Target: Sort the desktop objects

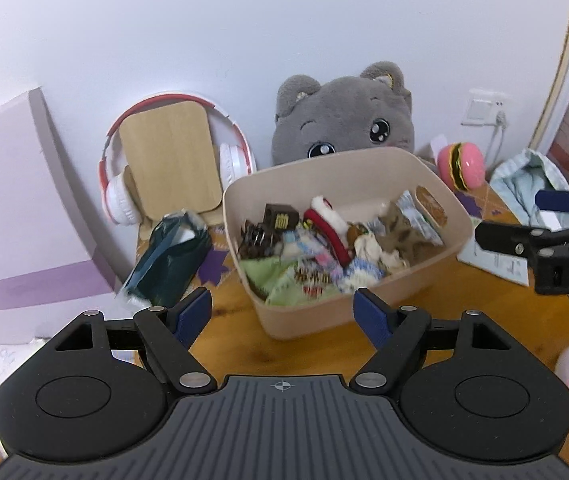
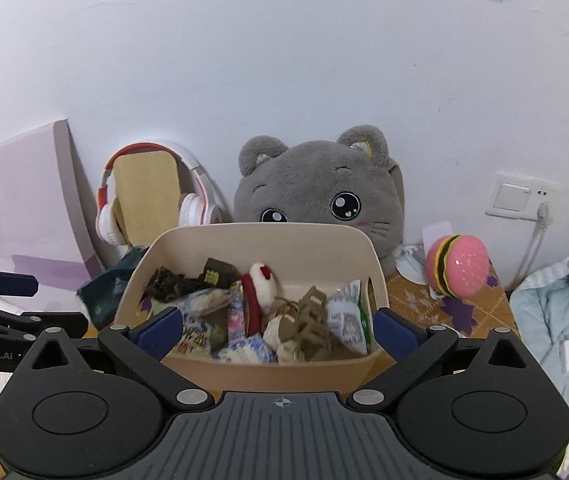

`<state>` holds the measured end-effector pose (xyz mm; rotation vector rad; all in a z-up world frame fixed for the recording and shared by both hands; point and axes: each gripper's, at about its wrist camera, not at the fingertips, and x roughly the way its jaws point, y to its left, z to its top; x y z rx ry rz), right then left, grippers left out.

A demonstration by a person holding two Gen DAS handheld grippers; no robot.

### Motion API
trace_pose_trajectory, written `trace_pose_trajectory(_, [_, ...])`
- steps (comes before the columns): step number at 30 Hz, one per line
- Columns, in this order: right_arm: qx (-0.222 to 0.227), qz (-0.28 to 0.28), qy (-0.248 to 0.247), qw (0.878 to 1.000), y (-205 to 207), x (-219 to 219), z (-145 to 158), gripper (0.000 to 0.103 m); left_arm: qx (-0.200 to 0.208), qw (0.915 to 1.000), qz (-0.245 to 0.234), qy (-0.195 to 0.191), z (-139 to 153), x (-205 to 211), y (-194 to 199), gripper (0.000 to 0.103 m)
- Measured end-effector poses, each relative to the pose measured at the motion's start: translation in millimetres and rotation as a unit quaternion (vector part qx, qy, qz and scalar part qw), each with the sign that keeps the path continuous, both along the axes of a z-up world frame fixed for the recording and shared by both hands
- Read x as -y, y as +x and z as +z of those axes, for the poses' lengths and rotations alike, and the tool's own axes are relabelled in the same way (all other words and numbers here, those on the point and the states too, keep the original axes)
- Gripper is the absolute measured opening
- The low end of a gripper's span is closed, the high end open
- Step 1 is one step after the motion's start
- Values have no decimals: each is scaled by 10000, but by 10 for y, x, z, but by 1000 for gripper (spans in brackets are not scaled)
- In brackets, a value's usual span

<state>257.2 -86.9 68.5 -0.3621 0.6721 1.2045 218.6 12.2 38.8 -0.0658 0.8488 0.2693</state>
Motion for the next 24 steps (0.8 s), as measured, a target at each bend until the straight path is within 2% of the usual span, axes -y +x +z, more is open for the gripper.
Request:
trace_pose_trajectory(4, [82,31,37,10000,-165,238,143,103,51,9999,-44,76,122,70,-318,79])
trace_pose_trajectory(10, [248,167,147,9994,-400,584,365,103,180,9998,-85,-42,322,172,-759,79])
trace_pose_trajectory(19, [254,332,222,9989,-711,1072,578,103,331,9990,-302,-17,611,448,-1299,79])
trace_pose_trajectory(24, [260,359,306,9985,-855,1350,668,103,386,9983,-412,135,700,593,-1573,79])
